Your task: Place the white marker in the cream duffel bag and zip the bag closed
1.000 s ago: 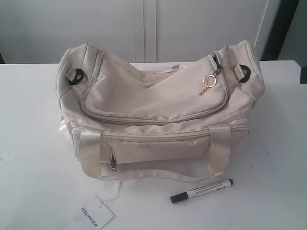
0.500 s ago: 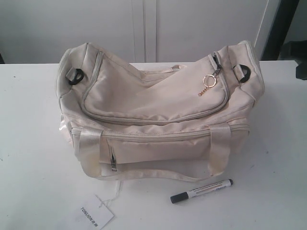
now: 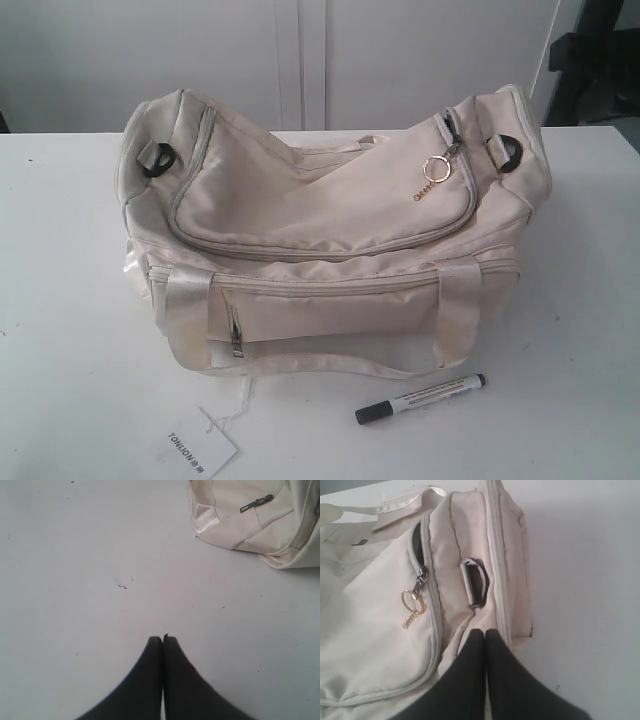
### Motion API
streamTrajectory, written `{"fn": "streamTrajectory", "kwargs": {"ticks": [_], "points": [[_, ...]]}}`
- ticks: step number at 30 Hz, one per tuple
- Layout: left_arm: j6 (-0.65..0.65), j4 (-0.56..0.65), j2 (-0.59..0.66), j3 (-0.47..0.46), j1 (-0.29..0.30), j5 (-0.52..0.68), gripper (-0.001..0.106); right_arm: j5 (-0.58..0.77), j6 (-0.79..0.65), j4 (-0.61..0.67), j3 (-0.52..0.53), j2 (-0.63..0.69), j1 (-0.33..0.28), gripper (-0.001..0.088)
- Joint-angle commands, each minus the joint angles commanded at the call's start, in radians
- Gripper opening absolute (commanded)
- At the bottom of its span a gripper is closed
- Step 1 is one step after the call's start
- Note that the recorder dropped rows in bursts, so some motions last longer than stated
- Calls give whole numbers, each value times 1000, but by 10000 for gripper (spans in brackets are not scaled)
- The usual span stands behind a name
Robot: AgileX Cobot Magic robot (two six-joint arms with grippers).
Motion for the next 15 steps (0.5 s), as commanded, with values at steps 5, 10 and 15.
{"fn": "streamTrajectory", "kwargs": {"ticks": [5,10,15], "points": [[0,0,0,0,0,0,0,-5,-35,42,-41,50,0,0],[0,0,0,0,0,0,0,1,-57,75,-104,114,0,0],[0,0,0,0,0,0,0,3,-57,75,-166,179,3,0]]}}
